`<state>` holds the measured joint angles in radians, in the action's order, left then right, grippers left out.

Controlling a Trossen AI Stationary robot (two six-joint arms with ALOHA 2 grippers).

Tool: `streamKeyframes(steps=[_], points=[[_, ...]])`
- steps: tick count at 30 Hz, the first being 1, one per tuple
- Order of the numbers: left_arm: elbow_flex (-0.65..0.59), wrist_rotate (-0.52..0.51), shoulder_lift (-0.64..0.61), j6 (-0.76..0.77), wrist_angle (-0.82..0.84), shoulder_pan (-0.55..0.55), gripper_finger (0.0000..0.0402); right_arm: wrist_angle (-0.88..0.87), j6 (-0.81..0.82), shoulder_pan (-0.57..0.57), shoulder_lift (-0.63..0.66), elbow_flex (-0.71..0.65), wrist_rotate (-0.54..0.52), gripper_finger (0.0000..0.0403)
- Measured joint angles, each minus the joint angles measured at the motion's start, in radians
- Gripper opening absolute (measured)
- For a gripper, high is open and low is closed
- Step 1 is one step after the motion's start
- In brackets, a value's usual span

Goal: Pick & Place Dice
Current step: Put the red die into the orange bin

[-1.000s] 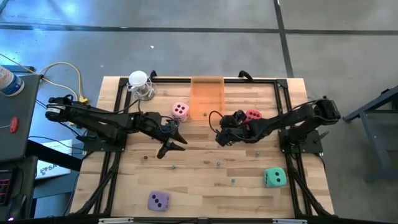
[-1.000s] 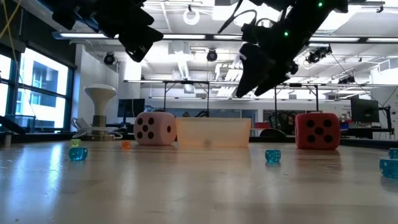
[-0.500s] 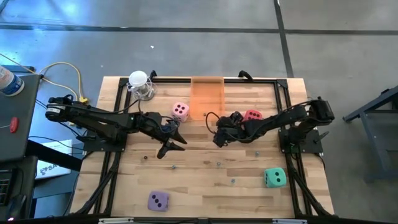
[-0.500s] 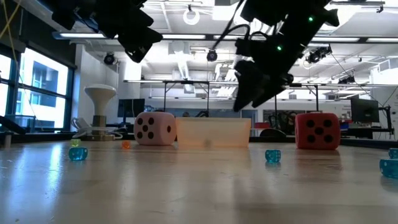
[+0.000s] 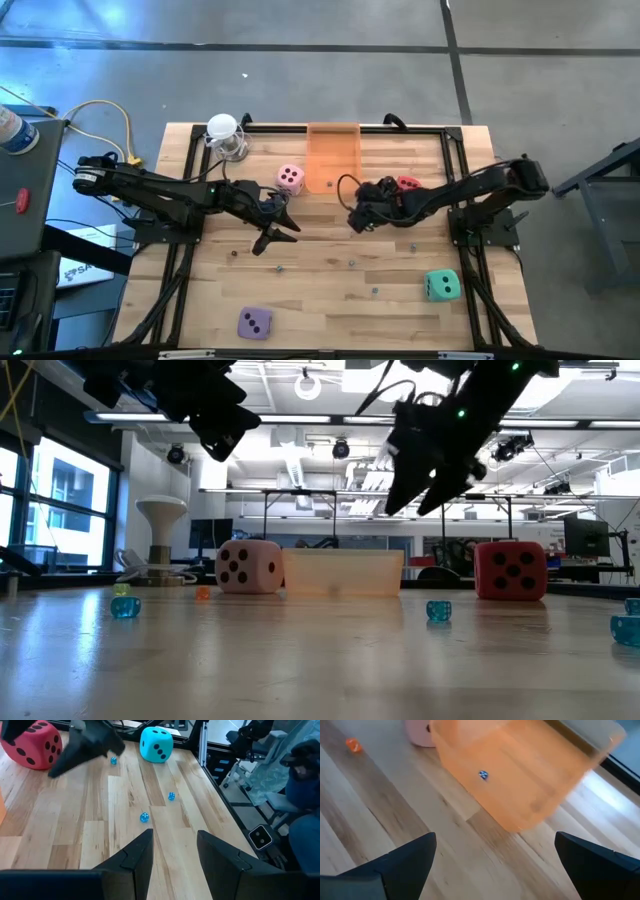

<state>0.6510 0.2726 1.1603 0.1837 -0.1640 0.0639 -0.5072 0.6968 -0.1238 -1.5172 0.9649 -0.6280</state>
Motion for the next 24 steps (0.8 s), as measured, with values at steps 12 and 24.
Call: streamKeyframes(steps=[12, 24], points=[[0.001, 0.000, 0.000, 0.000, 0.010, 0.000, 0.0148, -0.535, 0.464, -0.001, 0.217, 0.000, 0.019, 0.0400], [0.001, 0.000, 0.000, -0.003, 0.013, 0.000, 0.0148, -0.692, 0.800, -0.001, 0.186, 0.000, 0.006, 0.0400]])
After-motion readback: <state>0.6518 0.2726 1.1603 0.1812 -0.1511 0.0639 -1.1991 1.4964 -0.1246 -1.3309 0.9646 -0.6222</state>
